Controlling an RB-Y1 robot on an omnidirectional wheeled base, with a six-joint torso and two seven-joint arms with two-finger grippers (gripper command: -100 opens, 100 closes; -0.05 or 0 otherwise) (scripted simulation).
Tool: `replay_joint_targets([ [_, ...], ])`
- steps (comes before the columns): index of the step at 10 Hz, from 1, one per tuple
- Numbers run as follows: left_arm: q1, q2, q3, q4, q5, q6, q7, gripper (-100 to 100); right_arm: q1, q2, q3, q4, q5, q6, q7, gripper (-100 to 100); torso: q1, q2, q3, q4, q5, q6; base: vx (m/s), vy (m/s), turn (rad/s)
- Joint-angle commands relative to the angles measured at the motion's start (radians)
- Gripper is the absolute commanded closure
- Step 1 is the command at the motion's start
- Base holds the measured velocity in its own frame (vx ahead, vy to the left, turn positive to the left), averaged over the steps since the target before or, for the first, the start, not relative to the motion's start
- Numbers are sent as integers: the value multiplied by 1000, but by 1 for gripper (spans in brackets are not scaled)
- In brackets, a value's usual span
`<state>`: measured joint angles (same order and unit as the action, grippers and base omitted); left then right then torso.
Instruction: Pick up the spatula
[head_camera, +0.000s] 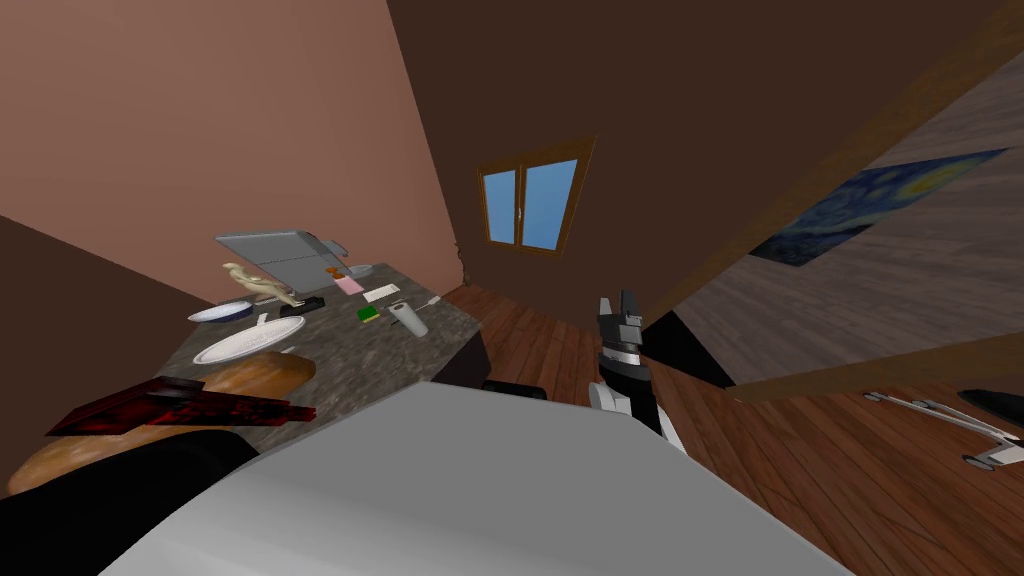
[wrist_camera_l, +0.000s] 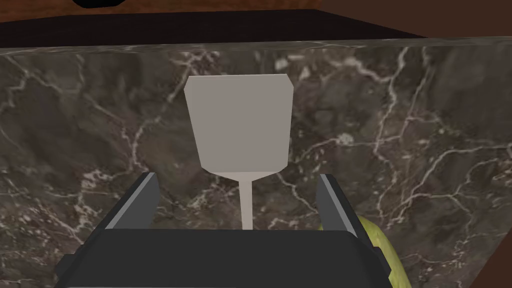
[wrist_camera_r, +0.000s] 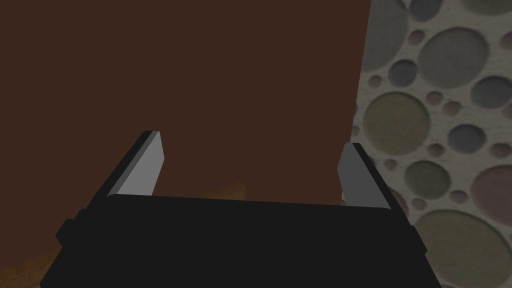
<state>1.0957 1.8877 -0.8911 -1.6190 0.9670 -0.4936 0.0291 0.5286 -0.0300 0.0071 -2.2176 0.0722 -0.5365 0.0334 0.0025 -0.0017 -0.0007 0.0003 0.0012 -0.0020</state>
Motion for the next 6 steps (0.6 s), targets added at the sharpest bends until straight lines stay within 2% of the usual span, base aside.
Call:
replay_joint_targets([
  [1, -9, -34, 4, 17, -18, 17, 0, -100, 0, 0, 0, 0, 0, 0, 0, 0, 0, 0, 0, 0, 0, 0, 14, 9, -17],
  [4, -27, -101, 13, 50, -55, 51, -1, -100, 0, 0, 0, 0, 0, 0, 0, 0, -3, -1, 0, 0, -1, 0, 25, 6, -14],
  [5, -30, -112, 15, 56, -61, 57, -2, -100, 0, 0, 0, 0, 0, 0, 0, 0, -3, -1, -1, 0, -1, 0, 25, 2, -9],
  [6, -25, -103, 12, 53, -54, 46, -4, -100, 0, 0, 0, 0, 0, 0, 0, 0, -3, -1, -1, 0, -1, 0, 9, 0, 1],
])
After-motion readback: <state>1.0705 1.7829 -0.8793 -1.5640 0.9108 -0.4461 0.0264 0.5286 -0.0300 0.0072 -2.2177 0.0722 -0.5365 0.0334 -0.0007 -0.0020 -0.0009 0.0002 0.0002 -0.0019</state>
